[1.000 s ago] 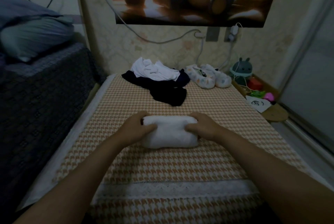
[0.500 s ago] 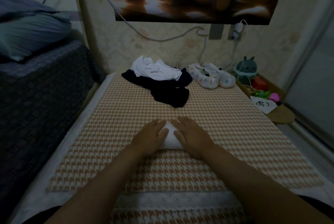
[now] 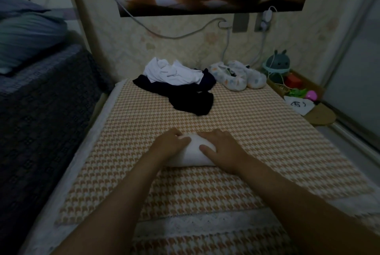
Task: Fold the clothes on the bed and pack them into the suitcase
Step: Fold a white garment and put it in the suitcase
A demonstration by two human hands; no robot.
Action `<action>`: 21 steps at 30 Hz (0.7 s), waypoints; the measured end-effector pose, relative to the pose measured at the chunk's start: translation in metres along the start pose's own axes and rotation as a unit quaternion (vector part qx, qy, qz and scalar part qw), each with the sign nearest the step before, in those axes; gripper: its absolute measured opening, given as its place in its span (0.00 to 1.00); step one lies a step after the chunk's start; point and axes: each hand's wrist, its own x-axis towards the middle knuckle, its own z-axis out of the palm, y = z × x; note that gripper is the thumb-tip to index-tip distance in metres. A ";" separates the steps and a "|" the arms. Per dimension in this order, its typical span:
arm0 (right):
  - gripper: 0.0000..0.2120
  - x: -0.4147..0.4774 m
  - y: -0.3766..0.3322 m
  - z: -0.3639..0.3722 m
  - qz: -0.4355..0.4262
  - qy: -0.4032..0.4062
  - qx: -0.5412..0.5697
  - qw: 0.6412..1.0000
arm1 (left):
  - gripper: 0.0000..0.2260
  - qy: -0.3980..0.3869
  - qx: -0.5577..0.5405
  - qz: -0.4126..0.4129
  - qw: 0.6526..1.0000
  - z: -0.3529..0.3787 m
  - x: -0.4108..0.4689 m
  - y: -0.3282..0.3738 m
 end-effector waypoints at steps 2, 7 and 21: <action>0.35 -0.011 0.000 -0.001 0.001 0.010 0.014 1.000 | 0.30 -0.030 -0.025 -0.034 0.999 -0.001 -0.005 0.002; 0.34 -0.039 -0.004 -0.014 -0.008 0.005 0.034 0.999 | 0.38 -0.103 -0.012 -0.080 0.991 0.006 -0.017 0.016; 0.45 -0.094 0.014 -0.100 0.041 -0.141 0.150 0.978 | 0.25 0.008 -0.046 0.248 0.968 0.006 -0.081 0.103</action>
